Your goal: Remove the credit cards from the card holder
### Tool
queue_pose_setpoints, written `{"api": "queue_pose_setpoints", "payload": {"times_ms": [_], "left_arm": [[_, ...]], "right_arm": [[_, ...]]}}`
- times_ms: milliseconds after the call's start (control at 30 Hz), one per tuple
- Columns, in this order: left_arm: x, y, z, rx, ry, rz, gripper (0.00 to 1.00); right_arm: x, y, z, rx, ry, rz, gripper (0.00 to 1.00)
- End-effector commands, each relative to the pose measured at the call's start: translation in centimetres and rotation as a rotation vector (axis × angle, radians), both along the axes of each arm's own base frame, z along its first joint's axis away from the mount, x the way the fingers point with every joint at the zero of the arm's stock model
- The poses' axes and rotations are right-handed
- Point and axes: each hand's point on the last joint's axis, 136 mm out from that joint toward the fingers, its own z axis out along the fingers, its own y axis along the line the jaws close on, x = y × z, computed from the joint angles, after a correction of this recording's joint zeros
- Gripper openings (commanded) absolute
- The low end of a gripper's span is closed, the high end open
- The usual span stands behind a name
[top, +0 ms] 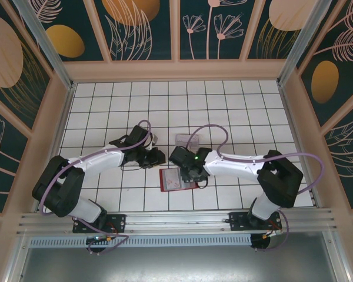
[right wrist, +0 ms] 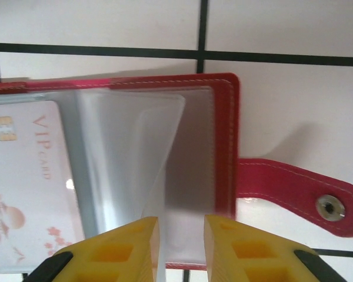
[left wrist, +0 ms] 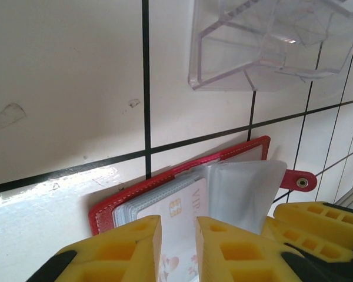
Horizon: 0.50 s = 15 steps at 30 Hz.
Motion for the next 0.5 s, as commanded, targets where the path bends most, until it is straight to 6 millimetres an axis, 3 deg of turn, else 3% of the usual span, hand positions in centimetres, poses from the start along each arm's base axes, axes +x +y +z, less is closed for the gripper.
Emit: {"api": "queue_pose_setpoints", "payload": {"times_ms": [0, 267, 467], "left_arm": [[-0.2, -0.7, 0.6, -0.004, 0.022, -0.004, 0.24], [-0.3, -1.5, 0.4, 0.017, 0.037, 0.003, 0.22], [0.1, -0.9, 0.3, 0.061, 0.022, 0.032, 0.21]], "right_arm": [[0.5, -2.1, 0.7, -0.026, -0.042, -0.058, 0.27], [0.4, -4.8, 1.8, -0.027, -0.067, -0.086, 0.28], [0.4, -2.5, 3.2, 0.117, -0.067, -0.039, 0.28]]}}
